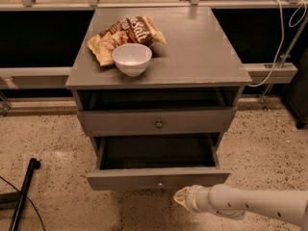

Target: Close middle drawer

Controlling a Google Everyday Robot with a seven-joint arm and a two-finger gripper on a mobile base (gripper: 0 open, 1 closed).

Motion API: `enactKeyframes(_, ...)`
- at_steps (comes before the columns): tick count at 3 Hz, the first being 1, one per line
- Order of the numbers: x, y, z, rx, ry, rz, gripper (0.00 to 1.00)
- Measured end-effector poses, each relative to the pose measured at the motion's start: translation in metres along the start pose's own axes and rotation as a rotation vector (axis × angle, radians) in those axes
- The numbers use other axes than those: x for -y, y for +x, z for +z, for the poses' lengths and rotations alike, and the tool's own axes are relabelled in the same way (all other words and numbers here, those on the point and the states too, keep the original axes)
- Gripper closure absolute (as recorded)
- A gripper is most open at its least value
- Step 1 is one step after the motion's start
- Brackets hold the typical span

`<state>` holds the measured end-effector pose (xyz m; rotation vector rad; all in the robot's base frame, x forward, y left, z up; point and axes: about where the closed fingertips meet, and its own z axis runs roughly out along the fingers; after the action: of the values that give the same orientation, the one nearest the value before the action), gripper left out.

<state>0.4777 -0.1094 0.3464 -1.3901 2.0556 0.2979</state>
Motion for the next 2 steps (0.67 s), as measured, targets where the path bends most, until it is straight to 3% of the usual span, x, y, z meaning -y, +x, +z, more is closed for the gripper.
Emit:
enactKeyframes(1,0.002,-0.006,0.0,0.051,-0.009,-0.037,1.0)
enactKeyframes(2,0.022,-0.026,0.005,0.277,0.017,-0.169,1.0)
